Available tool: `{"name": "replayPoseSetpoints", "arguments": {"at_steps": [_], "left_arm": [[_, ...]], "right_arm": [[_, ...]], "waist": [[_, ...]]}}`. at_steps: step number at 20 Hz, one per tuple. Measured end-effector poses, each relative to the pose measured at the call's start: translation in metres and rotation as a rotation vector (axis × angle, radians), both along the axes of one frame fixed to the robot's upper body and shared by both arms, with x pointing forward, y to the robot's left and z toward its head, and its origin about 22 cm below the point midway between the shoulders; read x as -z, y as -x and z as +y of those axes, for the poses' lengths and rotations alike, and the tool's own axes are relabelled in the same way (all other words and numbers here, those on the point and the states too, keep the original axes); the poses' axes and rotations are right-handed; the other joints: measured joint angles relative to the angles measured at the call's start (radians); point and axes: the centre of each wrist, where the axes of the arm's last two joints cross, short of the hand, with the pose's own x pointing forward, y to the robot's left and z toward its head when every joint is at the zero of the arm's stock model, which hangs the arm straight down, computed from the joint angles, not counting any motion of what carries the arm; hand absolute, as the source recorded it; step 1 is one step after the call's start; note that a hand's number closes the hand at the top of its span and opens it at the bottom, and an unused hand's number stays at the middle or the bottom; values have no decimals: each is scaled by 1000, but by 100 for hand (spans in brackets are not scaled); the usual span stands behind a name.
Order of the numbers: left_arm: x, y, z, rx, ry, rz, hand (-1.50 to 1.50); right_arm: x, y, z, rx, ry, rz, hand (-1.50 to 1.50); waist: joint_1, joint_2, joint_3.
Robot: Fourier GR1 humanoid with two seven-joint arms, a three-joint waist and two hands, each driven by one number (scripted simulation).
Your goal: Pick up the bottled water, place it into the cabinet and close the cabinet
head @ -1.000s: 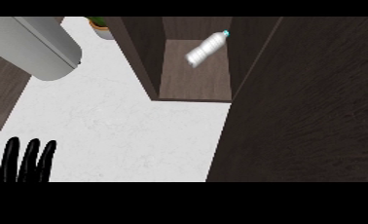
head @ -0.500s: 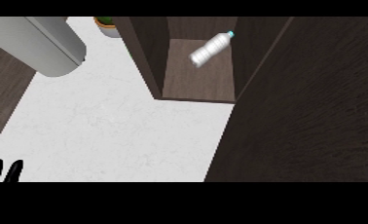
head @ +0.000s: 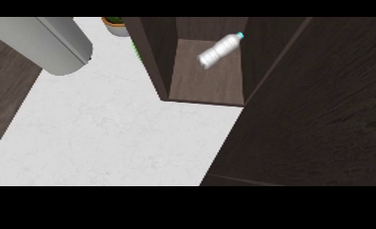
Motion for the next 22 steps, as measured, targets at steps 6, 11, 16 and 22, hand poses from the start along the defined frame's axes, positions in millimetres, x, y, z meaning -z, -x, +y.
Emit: {"name": "replayPoseSetpoints", "arguments": {"at_steps": [6,11,16,22], "left_arm": [[-3,14,19,-18,7,4,-150],[-10,22,34,-26,21,-3,-150],[-11,35,46,-33,41,-13,-150],[-14,48,60,-49,48,-24,-150]], "right_arm": [[-13,-33,43,-37,-94,71,150],[-27,-75,58,-52,-160,115,150],[-43,-121,59,-48,-242,123,150],[-50,-175,55,-54,-246,139,150]], "waist": [[-11,1,1],[-22,1,0],[-33,-4,1],[-43,-5,1]]}}
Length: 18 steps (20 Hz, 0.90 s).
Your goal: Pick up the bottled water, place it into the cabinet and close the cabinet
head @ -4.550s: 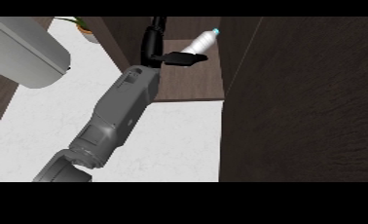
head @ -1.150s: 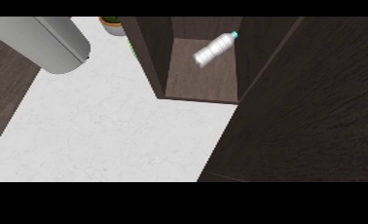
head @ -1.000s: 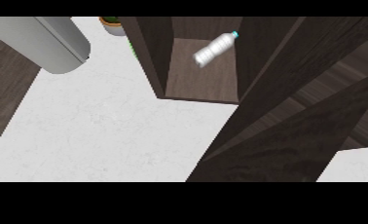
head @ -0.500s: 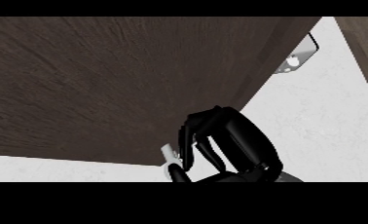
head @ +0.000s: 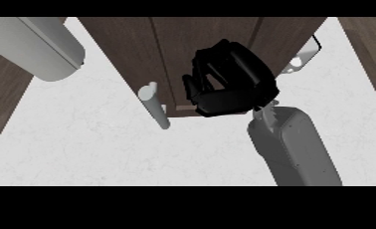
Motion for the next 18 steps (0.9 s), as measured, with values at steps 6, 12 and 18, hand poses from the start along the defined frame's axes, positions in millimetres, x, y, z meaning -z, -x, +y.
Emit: {"name": "replayPoseSetpoints", "arguments": {"at_steps": [6,12,18], "left_arm": [[-6,15,13,-7,-4,-7,-150],[-6,21,21,-14,-3,3,-150],[-10,14,15,12,2,7,-150]], "right_arm": [[2,-31,-5,-59,31,-15,150],[5,-44,-1,-110,52,-25,150],[3,-51,2,-150,41,-2,150]], "waist": [[-9,-11,4],[-20,-24,14],[-26,-25,24]]}}
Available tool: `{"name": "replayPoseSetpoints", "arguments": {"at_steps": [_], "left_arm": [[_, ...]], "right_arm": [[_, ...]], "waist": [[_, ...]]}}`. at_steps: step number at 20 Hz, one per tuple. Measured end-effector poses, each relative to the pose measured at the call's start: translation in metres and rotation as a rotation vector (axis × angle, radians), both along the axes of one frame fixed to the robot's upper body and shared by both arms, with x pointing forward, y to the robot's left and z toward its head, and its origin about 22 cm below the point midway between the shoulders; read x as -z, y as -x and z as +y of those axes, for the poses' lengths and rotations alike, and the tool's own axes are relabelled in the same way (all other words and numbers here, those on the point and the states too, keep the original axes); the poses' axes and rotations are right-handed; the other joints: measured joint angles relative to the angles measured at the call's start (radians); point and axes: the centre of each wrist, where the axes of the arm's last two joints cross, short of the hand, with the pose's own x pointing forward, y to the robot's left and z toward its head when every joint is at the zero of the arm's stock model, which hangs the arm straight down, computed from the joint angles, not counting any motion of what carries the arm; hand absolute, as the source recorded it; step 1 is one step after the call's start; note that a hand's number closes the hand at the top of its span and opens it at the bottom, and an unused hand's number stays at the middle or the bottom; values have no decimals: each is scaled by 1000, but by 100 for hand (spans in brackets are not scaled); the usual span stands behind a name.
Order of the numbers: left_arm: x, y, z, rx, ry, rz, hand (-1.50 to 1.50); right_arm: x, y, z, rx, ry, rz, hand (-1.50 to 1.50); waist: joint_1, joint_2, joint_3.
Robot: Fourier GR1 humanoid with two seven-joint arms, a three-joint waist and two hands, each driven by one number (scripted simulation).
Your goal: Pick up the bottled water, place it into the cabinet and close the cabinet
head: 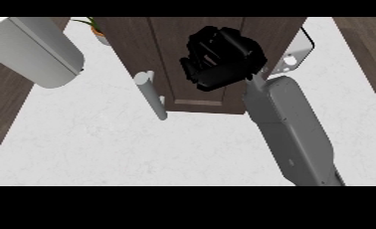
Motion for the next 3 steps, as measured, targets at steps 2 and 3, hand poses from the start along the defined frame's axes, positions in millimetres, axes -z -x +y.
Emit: {"name": "replayPoseSetpoints", "arguments": {"at_steps": [2,3], "left_arm": [[1,0,1,6,-4,7,-150],[1,0,1,11,0,8,-150]], "right_arm": [[-1,-1,0,-10,-6,7,150],[-1,-2,0,-19,-9,9,150]], "waist": [[0,0,3],[0,0,3]]}}
